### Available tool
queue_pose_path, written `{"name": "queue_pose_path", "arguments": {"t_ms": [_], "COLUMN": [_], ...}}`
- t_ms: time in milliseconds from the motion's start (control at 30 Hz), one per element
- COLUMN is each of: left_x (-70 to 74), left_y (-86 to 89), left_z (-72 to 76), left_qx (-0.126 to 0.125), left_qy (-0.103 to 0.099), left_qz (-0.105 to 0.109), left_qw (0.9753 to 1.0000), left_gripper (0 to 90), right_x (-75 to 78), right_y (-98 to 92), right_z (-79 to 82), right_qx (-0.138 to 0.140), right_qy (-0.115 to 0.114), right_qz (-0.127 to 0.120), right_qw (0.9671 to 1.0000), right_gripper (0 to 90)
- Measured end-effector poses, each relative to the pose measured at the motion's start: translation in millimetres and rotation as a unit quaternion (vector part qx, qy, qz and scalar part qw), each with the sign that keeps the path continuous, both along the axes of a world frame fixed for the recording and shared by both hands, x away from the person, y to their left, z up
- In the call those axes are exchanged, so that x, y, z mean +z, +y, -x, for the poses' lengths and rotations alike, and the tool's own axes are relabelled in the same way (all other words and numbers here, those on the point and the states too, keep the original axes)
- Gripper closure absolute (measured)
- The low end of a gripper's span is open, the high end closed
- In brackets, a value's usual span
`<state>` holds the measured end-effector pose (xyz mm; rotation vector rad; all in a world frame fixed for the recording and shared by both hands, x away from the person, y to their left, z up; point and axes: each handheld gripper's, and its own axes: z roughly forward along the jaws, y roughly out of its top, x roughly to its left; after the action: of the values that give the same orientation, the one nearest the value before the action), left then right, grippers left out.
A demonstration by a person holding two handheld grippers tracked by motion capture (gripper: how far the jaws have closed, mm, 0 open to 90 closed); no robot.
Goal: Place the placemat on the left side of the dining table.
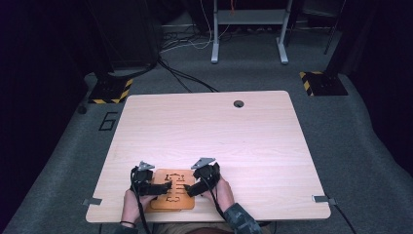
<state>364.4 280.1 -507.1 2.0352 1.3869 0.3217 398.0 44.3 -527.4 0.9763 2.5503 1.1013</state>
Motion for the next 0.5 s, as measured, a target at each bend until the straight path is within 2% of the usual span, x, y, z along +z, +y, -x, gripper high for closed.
{"name": "queue_pose_path", "arguments": {"t_ms": [67, 100, 133, 400, 500], "left_x": [0.4, 0.1, 0.4, 3.1, 6.7], "left_y": [-1.1, -3.8, -5.0, -7.8, -8.9], "left_z": [0.3, 0.8, 0.9, -0.2, 0.2], "left_qx": [-0.009, -0.006, -0.007, 0.0, 0.003], "left_qy": [0.004, 0.004, 0.004, 0.008, 0.002], "left_qz": [0.007, 0.028, 0.036, 0.024, 0.025], "left_qw": [0.9999, 0.9996, 0.9993, 0.9997, 0.9997], "left_gripper": [7.8, 8.2, 9.4, 13.2, 15.4], "right_x": [0.1, 0.1, 0.1, 0.1, 0.1], "right_y": [-0.3, -0.3, -0.4, -0.9, -1.8], "right_z": [-0.1, -0.1, -0.1, 0.3, 0.3], "right_qx": [0.001, 0.0, 0.0, -0.006, -0.009], "right_qy": [0.0, 0.0, 0.0, 0.001, 0.002], "right_qz": [0.001, 0.002, 0.002, 0.001, -0.002], "right_qw": [1.0, 1.0, 1.0, 1.0, 1.0], "right_gripper": [0.0, 0.0, 0.0, 0.0, 0.0]}}
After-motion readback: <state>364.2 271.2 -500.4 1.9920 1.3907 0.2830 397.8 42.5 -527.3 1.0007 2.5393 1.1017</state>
